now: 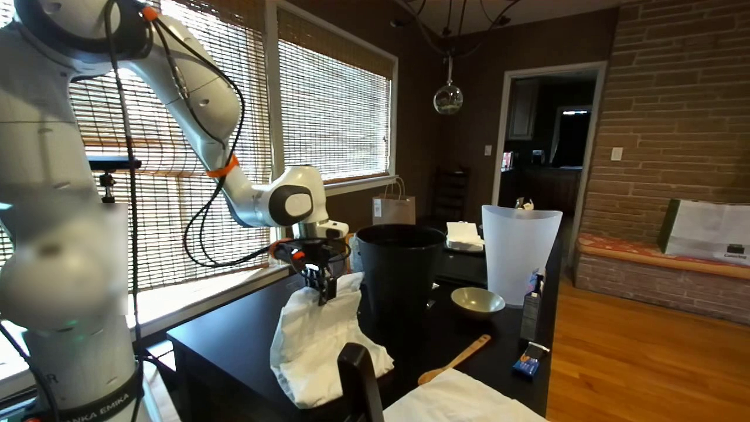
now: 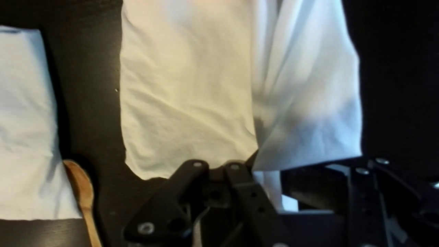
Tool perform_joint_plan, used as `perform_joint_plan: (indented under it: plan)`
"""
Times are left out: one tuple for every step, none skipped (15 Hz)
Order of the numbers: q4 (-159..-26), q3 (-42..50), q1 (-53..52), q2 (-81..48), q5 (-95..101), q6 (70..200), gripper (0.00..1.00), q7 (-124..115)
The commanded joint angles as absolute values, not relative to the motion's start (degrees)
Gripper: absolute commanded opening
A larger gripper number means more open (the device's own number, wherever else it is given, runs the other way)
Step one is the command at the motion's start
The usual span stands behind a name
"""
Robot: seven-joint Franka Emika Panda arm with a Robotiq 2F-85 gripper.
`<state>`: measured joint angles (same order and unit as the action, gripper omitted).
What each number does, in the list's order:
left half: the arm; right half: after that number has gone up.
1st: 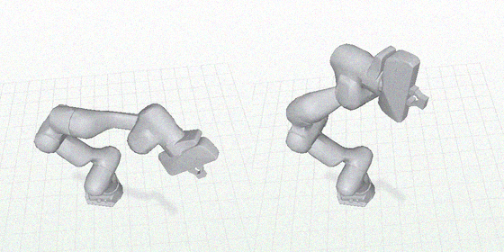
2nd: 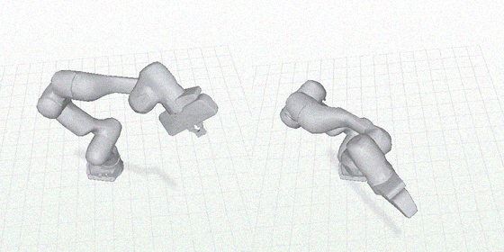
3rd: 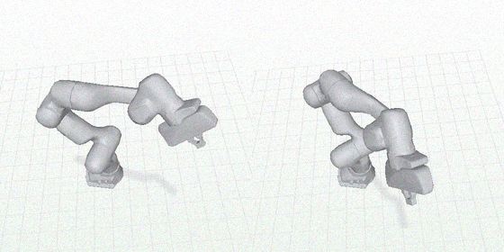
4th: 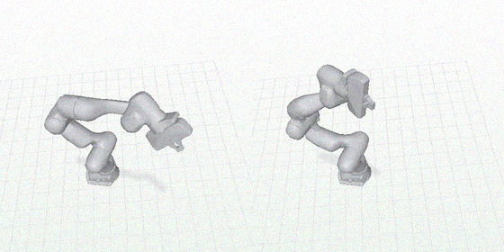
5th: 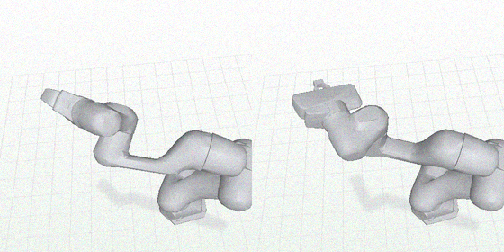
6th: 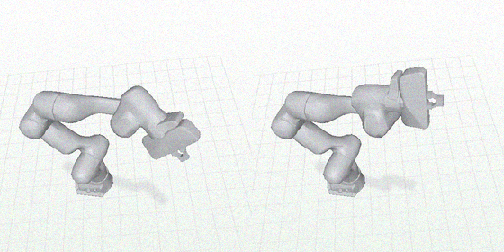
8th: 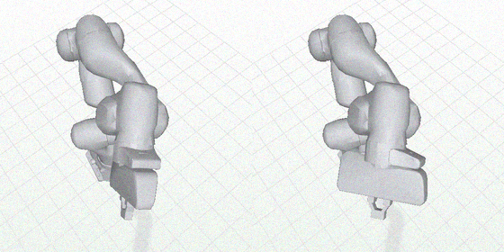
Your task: Fold the white cloth in half
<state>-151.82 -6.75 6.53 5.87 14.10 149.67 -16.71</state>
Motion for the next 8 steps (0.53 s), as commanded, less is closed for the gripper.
perform_joint_plan:
  plan:
    - [-155.09,-5.25,6.51,9.36,20.25,145.17,0.00,-25.26]
    - [-155.58,-4.99,6.79,9.77,21.64,144.42,0.00,-27.20]
    - [-155.83,-4.66,6.82,9.87,22.29,143.66,0.00,-27.99]
    - [-156.13,-4.23,6.94,9.77,23.18,143.68,0.00,-28.37]
    - [-156.34,-3.77,7.08,9.45,23.89,143.87,0.00,-28.05]
    - [-156.47,-3.10,7.12,9.02,23.53,144.03,0.00,-27.12]
    - [-156.75,-2.56,7.50,8.82,24.30,144.25,0.00,-27.31]
    - [-156.99,-1.89,7.73,8.75,24.36,144.63,0.00,-26.61]
